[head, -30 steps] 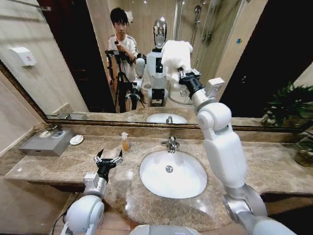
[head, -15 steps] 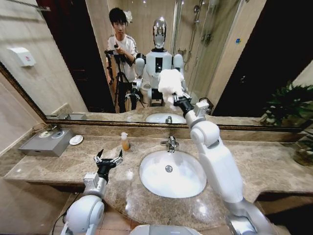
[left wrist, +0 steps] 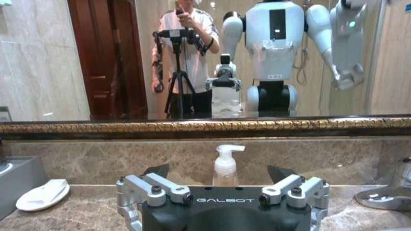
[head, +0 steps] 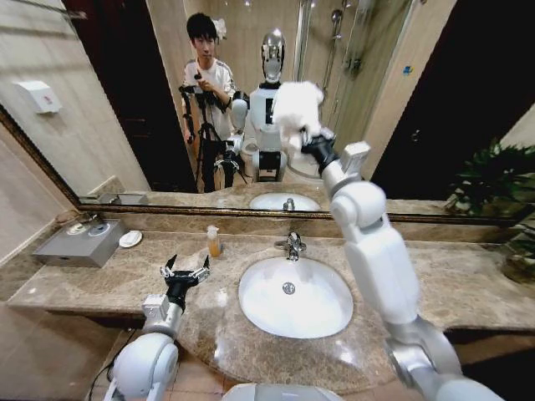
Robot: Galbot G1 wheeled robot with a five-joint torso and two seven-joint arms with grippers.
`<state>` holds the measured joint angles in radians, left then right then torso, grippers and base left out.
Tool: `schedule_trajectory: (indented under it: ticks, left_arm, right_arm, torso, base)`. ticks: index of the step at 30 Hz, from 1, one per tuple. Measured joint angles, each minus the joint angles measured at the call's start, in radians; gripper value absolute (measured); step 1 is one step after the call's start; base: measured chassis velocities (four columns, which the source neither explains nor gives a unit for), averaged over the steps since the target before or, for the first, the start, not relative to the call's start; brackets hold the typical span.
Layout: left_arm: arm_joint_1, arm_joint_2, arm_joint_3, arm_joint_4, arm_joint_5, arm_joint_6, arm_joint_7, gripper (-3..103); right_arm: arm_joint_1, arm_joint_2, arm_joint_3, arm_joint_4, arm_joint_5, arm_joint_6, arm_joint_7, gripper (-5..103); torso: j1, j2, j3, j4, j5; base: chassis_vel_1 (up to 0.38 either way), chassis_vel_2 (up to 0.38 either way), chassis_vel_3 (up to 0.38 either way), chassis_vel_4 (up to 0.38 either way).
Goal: Pick up the towel from the sink counter and wipe the mirror surface.
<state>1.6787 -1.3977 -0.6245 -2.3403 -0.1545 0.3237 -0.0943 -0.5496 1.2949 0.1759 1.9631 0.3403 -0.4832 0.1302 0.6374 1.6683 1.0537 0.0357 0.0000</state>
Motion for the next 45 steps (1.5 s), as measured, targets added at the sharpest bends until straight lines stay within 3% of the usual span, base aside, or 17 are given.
schedule_trajectory:
  ticks: [6,14,19,30,45]
  left_arm:
    - [0.000,0.000,0.000,0.000,0.000,0.000,0.000,100]
    - [0.000,0.000,0.000,0.000,0.000,0.000,0.000,100]
    - [0.000,0.000,0.000,0.000,0.000,0.000,0.000,100]
    - [0.000,0.000,0.000,0.000,0.000,0.000,0.000,100]
    - [0.000,0.000,0.000,0.000,0.000,0.000,0.000,100]
  right_arm:
    - [-0.051,-0.003,0.000,0.012,-0.027,0.015,-0.017,12]
    - [0.128,0.045,0.000,-0.020,-0.018,0.003,0.018,12]
    - [0.133,0.049,0.000,-0.009,-0.009,-0.004,0.021,12]
    - [-0.089,0.017,-0.037,0.009,-0.040,0.045,-0.005,12]
    - [0.164,0.009,-0.001,-0.001,0.062,0.002,0.040,12]
  torso:
    - [0.000,0.000,0.000,-0.0001,0.0000]
    - [0.000,0.000,0.000,0.0006,-0.0003]
    - [0.000,0.000,0.000,0.0005,-0.0004]
    - [0.000,0.000,0.000,-0.0001,0.0000]
    - [0.000,0.000,0.000,0.0001,-0.0003]
  base:
    - [0.000,0.000,0.000,0.000]
    - [0.000,0.000,0.000,0.000]
    - [0.000,0.000,0.000,0.000]
    - [0.000,0.000,0.000,0.000]
    - [0.000,0.000,0.000,0.000]
